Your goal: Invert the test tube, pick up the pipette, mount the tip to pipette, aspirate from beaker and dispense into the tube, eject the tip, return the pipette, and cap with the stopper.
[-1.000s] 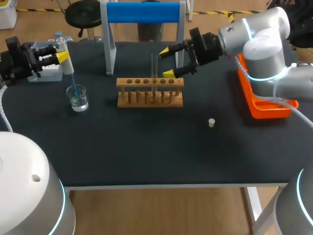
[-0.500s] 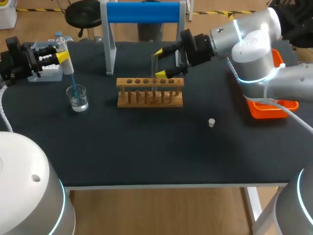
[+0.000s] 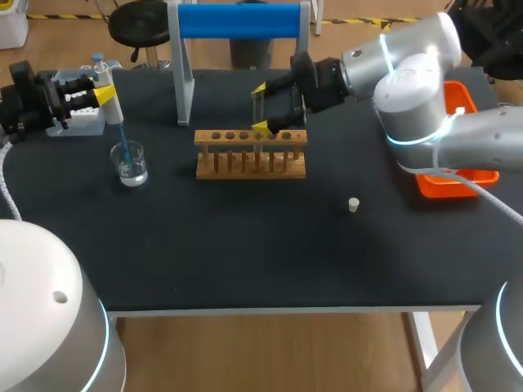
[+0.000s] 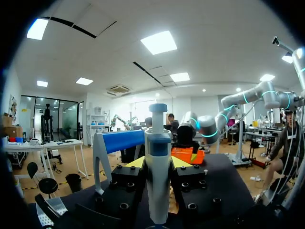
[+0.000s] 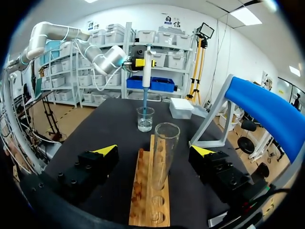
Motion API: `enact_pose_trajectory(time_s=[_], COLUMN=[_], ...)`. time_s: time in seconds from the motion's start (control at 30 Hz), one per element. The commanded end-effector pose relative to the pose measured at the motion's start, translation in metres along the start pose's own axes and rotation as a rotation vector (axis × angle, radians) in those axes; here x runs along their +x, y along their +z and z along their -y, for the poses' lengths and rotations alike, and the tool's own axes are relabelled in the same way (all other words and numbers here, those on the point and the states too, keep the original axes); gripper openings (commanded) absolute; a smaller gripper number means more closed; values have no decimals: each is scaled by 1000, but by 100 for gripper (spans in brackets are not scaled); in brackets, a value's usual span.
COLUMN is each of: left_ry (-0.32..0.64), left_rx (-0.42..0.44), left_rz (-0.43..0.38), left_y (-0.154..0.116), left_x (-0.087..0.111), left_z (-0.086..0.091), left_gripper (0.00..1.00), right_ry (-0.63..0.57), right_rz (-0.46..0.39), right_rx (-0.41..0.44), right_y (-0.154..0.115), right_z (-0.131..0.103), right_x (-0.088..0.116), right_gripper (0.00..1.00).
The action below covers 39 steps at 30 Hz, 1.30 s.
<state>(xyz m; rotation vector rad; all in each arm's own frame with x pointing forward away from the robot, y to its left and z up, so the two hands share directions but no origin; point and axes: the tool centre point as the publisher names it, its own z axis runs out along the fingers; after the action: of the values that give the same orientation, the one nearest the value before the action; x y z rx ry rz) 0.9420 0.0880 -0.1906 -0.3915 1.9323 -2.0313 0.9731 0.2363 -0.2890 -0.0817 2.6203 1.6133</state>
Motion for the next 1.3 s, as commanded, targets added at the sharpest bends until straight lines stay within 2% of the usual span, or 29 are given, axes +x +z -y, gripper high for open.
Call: enact_pose_trajectory(time_s=[0.03,1.3], left_ry=[0,0], left_rx=[0,0], left_rz=[-1,-1], left_y=[0,0], left_x=[0,0], left_z=[0,0], left_gripper=[0,0], right_ry=[-1,-51], right_rz=[6,41], right_rx=[8,77], right_y=[3,14], right_z=[-1,6], right_x=[-1,-12], right_gripper=[100,100])
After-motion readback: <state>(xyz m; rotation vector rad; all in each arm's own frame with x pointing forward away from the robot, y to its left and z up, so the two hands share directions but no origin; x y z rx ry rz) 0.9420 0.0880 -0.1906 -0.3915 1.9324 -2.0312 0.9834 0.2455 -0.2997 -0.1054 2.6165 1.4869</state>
